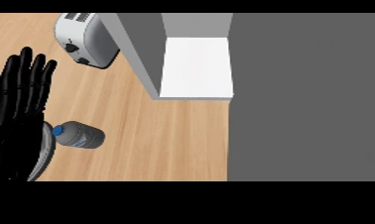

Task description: Pick up the bottled water, place it into the cabinet and close the cabinet

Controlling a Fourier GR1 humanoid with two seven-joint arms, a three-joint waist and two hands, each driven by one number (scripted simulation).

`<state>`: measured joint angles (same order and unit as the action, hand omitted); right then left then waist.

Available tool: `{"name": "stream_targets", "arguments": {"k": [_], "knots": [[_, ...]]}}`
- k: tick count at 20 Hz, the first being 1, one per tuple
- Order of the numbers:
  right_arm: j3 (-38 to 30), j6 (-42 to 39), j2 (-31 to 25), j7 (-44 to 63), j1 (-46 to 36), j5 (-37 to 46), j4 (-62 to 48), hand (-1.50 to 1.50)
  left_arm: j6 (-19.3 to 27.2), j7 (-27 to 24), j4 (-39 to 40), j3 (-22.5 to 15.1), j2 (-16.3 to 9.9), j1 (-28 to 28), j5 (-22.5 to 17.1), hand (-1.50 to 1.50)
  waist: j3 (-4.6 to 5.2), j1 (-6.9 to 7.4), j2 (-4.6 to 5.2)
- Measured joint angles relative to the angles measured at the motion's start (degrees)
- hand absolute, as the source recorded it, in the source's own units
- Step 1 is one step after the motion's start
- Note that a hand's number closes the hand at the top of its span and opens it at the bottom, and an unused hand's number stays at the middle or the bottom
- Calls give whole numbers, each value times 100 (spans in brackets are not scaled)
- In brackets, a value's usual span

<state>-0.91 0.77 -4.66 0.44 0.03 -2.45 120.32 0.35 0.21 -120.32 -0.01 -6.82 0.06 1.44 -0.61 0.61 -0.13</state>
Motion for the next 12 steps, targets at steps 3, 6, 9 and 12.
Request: {"name": "stream_targets", "arguments": {"k": [3,6,9,12], "knots": [[-29,-104,-63,101,17,-77,149,-150,-69,-71,-145,219,-27,181,-157,-150,32,-25,3],[156,-292,-99,51,508,-32,551,-150,-245,-252,-467,695,-111,662,-626,-150,50,-28,-7],[476,-645,-146,243,763,-377,763,-150,-16,123,-529,983,154,916,-1162,-150,58,2,-20],[707,-859,-201,448,1066,-579,1105,-150,63,538,-918,1284,203,1237,-1656,-150,60,-3,-21]]}}
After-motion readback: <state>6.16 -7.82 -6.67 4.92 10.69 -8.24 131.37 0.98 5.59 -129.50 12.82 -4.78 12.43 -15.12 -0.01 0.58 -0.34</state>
